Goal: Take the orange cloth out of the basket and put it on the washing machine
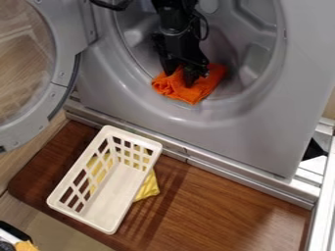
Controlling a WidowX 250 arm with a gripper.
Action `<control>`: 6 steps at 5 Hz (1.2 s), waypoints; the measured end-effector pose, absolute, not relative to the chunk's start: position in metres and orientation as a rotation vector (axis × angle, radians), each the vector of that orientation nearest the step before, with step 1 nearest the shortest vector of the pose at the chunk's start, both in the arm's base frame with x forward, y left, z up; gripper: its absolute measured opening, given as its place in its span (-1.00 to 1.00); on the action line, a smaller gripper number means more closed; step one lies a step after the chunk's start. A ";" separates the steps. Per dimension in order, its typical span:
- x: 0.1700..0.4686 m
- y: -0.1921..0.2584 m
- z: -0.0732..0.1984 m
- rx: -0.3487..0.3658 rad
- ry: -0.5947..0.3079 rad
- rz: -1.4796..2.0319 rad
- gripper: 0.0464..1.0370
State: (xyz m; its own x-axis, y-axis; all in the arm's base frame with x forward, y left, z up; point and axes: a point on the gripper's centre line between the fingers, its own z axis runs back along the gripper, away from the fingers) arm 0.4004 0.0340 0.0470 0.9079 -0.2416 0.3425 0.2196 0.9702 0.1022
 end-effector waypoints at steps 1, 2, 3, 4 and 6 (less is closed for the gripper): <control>0.398 0.034 0.055 0.078 -0.372 -0.254 0.94; 0.393 0.033 0.069 0.077 -0.399 -0.262 0.94; 0.379 0.037 0.091 0.094 -0.455 -0.261 0.93; 0.361 0.041 0.107 0.119 -0.463 -0.242 0.93; 0.337 0.044 0.110 0.137 -0.438 -0.224 0.93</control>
